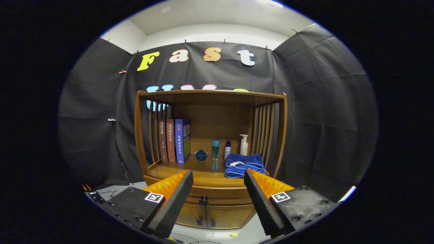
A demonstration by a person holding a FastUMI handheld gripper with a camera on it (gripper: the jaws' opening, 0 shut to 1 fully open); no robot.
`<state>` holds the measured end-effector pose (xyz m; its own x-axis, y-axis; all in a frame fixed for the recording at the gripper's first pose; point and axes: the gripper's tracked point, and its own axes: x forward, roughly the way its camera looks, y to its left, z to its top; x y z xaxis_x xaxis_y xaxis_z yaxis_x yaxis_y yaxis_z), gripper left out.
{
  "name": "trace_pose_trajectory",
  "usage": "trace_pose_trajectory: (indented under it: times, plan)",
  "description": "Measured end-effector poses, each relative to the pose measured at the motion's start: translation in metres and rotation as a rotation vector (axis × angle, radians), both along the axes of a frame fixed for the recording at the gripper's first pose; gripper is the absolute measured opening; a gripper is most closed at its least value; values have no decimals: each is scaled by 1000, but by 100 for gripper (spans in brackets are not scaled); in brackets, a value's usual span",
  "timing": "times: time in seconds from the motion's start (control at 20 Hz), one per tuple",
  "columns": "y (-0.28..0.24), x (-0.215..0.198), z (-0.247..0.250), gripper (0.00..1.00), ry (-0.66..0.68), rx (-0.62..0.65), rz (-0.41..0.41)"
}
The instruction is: Pull open the drawer, take out the items inside it, and place them on the countertop above the cabinet.
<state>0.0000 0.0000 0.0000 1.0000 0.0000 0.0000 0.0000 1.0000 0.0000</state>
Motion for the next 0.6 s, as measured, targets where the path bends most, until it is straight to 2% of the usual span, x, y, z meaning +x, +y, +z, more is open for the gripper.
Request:
trace_pose_trajectory:
  times: [0.6]
  plan:
    - [-3, -1, 1, 99, 21, 1, -16]
